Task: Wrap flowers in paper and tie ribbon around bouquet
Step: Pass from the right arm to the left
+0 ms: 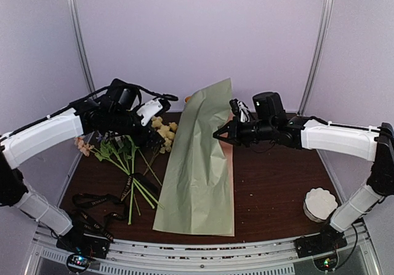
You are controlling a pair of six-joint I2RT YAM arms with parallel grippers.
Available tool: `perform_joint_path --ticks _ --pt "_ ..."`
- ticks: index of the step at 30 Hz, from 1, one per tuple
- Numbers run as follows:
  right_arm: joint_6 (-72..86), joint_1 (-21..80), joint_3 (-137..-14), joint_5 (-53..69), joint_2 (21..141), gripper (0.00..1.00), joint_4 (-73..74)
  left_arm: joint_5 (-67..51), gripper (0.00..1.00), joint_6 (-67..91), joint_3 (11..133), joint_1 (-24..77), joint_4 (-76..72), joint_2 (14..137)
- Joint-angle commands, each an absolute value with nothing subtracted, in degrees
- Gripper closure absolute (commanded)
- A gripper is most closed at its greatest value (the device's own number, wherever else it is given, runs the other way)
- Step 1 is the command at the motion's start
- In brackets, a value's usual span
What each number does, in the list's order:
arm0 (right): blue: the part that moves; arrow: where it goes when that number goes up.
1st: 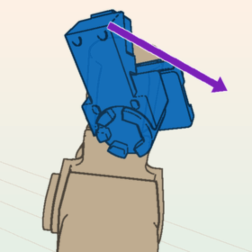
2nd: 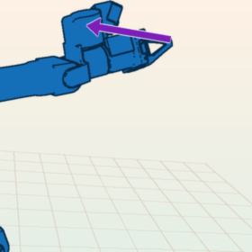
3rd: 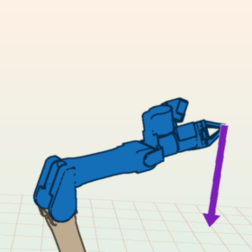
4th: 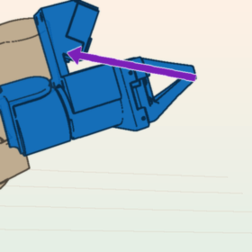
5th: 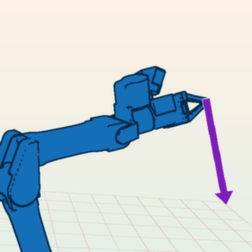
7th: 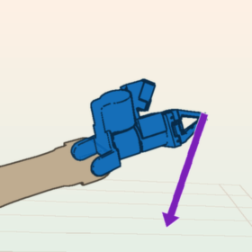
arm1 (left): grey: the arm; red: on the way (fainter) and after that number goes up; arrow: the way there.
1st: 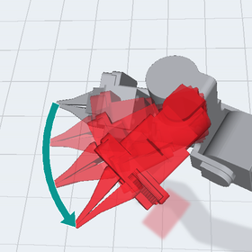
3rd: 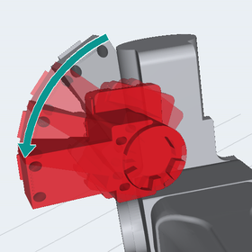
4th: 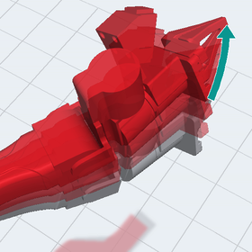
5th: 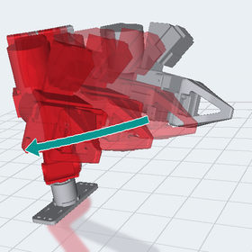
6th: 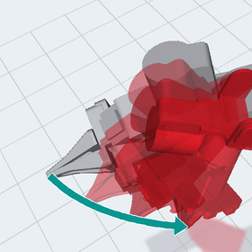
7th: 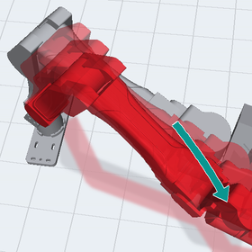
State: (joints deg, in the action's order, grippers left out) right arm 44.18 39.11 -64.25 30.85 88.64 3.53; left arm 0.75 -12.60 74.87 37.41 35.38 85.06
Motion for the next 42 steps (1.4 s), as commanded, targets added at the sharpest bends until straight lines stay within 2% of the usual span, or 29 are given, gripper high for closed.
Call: perform_joint_path --ticks 1,5,9,13,18,23,28,30,34,36,39,40,42 --pt "47.8 44.15 -67.29 22.75 84.34 1.0 2.68 -5.12 0.07 -6.89 73.29 47.27 31.23 75.8" --pt "53.22 48.08 -67.6 16.2 82.48 1.0 -1.36 -4.39 0.02 0.92 74.4 56.59 28.06 75.68" --pt "56.27 51.55 -68.45 7.83 80.02 1.0 -4.33 5.58 0.02 3.64 78.03 66.01 30.43 78.73" --pt "54.16 55.76 -71.41 -1.75 78.29 1.0 -2.5 11.8 0.02 7.12 81.56 69.98 33.88 80.22" --pt "54.11 57.4 -72.42 -6.33 77.74 1.0 -2.23 21.11 0.02 5.41 82.21 77.34 38.32 80.87" --pt "52.2 59.1 -74.02 -7.63 77.64 1.0 -1.01 43.3 0.02 6.57 87.54 81.79 51.99 86.13" --pt "50.24 59.78 -74.54 -8.4 76.44 1.0 1.11 57.03 0.05 9.53 91.19 81.83 61.17 89.52" --pt "49.5 59.77 -74.14 -9.11 75.42 1.0 2.21 60.48 0.12 10.21 91.91 81.82 62.19 89.78" --pt "47.97 59.81 -73.4 -10.38 73.41 1.0 4.16 66.02 0.37 10.05 92.47 81.83 62.83 89.66" --pt "47.1 59.81 -73.02 -11.22 72.42 1.0 5.0 67.92 0.56 10.51 92.83 81.83 63.34 89.5" --pt "44.87 59.83 -72.85 -12.85 70.84 1.0 6.77 67.84 0.97 10.55 93.38 81.83 62.86 88.46" --pt "43.67 59.77 -72.96 -13.23 70.15 1.0 7.3 66.83 1.0 9.22 93.38 81.83 61.57 87.91" --pt "40.05 59.77 -73.64 -13.55 68.99 1.0 8.95 61.32 1.0 4.47 92.06 81.83 56.1 86.41"
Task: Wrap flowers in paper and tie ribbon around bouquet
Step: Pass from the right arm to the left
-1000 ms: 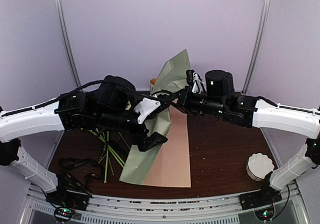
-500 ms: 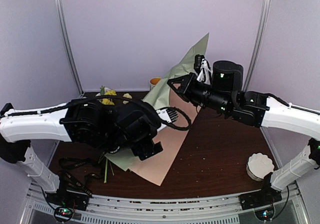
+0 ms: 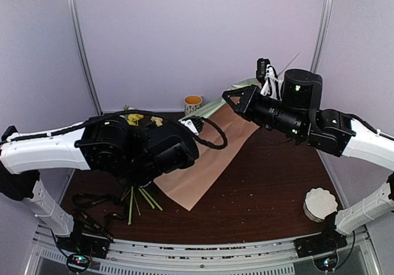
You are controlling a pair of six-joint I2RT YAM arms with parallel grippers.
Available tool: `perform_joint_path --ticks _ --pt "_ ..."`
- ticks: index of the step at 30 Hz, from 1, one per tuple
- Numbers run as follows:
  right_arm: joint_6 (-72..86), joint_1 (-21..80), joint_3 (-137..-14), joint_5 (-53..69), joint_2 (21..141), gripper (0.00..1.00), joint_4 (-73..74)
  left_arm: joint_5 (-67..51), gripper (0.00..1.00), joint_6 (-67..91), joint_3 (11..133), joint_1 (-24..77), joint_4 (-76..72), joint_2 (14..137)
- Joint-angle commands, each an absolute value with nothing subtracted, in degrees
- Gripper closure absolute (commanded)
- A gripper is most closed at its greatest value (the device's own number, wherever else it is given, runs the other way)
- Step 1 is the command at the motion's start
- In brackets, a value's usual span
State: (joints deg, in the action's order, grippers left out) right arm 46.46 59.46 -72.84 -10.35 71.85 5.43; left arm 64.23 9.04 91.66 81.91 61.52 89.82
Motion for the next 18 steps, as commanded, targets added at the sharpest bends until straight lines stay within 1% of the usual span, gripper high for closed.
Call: perform_joint_path --ticks 1,4,6,8,10,13,15,18 --pt "38.04 59.81 -74.43 -13.7 68.48 1.0 10.27 56.7 1.0 2.0 90.98 81.83 52.59 85.33" --pt "29.13 59.77 -76.34 -14.52 66.68 1.0 13.85 37.93 1.0 -2.3 88.02 81.83 42.81 81.13" --pt "22.99 59.87 -76.66 -15.13 65.3 1.0 15.19 28.35 1.0 -3.66 86.8 81.83 37.2 78.48" --pt "18.0 59.78 -77.46 -16.43 64.36 0.98 17.11 20.72 1.0 -4.63 85.6 81.72 31.33 75.76" --pt "13.86 59.81 -79.04 -17.27 64.3 0.94 19.45 14.54 1.0 -3.82 85.83 80.85 28.16 74.34" --pt "9.91 59.69 -82.78 -19.82 65.78 0.96 22.73 6.18 1.0 1.56 88.74 75.86 29.04 74.78" --pt "7.5 59.42 -84.74 -21.85 67.47 0.96 23.76 1.63 1.0 4.27 87.94 73.01 26.61 74.17" --pt "4.73 57.45 -88.46 -20.9 70.97 0.96 24.97 -3.22 1.0 7.74 86.71 68.69 23.71 72.76"
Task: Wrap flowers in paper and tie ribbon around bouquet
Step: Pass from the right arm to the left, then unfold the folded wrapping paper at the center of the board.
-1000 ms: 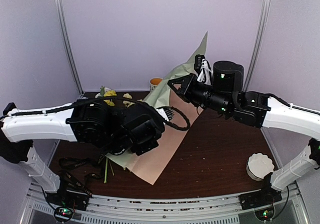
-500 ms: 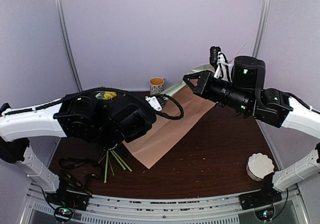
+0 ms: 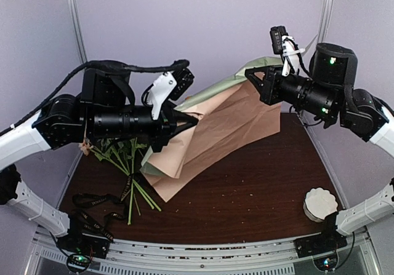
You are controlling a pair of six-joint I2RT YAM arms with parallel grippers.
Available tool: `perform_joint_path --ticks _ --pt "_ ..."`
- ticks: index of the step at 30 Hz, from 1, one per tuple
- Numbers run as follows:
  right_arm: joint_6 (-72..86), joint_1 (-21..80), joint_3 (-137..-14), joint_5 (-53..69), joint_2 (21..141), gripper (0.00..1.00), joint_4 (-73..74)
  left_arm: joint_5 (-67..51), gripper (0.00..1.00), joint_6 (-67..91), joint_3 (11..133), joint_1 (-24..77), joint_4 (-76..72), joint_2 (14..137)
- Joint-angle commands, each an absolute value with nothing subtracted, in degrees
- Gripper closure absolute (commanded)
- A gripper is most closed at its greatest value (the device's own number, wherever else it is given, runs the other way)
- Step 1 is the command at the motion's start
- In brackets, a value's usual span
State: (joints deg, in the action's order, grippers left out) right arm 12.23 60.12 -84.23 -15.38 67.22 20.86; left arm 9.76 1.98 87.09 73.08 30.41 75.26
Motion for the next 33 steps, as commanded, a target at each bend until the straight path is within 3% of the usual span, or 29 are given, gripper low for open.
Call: perform_joint_path --ticks 1,5,9,13,16,26,33 --pt "4.37 56.26 -89.87 -20.06 72.41 0.96 25.34 -4.82 1.0 9.88 86.28 66.74 22.71 72.05" --pt "5.57 50.49 -96.5 -14.57 78.35 0.94 28.11 -8.71 1.0 18.34 80.02 56.29 15.39 66.91" --pt "4.61 47.4 -99.21 -10.56 83.27 0.83 28.9 -7.97 1.0 21.18 75.31 49.22 17.97 66.96" --pt "3.14 46.95 -100.35 -10.81 88.41 0.53 32.14 -12.73 1.0 28.68 63.77 42.52 12.23 64.97" --pt "5.0 45.39 -102.15 -12.34 91.56 0.37 38.57 -13.51 1.0 31.31 56.85 34.84 9.38 61.96" --pt "23.0 28.33 -71.12 11.51 82.59 0.2 21.83 -19.73 1.0 31.89 49.18 19.88 6.95 65.95" --pt "37.18 20.79 -62.59 24.98 90.66 0.1 7.45 -17.87 1.0 27.49 48.86 16.96 9.43 71.34"
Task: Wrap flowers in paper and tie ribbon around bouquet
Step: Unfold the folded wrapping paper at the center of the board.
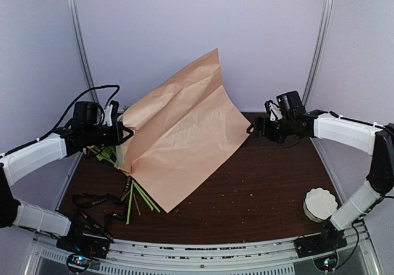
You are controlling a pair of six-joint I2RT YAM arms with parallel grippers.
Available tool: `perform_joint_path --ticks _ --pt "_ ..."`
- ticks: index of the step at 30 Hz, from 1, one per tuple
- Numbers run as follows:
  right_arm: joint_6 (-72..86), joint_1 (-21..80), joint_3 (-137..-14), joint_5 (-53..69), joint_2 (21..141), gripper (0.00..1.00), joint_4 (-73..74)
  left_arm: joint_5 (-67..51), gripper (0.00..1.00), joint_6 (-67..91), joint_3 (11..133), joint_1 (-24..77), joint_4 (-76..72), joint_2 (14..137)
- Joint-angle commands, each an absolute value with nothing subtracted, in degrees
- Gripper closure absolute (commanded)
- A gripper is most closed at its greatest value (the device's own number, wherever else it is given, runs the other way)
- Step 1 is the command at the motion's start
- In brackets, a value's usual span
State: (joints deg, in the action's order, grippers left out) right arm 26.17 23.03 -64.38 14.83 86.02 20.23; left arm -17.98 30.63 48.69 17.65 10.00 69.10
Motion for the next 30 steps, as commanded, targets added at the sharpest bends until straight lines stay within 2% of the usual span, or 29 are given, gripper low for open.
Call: perform_joint_path --ticks 1,5,14,22,26,30 --pt "39.08 20.4 -63.03 25.52 92.95 0.09 5.8 -17.53 1.0 26.32 49.28 16.95 10.14 72.11" --pt "45.81 19.57 -67.32 25.51 101.7 0.09 1.7 -16.26 1.0 24.01 50.28 16.91 11.67 73.98" --pt "56.84 20.13 -79.42 25.89 118.86 0.17 -3.2 -15.74 1.0 20.38 53.73 16.67 12.56 78.45" --pt "61.04 21.52 -86.45 22.99 126.61 0.18 -2.97 -17.51 1.0 19.3 54.75 16.55 11.51 80.67" --pt "57.78 20.82 -88.38 15.85 126.29 0.17 2.47 -18.21 1.0 18.93 55.32 16.6 11.6 80.84" --pt "60.05 19.57 -89.26 17.04 127.65 0.16 -0.37 -18.41 1.0 18.57 55.63 16.61 11.69 80.95"
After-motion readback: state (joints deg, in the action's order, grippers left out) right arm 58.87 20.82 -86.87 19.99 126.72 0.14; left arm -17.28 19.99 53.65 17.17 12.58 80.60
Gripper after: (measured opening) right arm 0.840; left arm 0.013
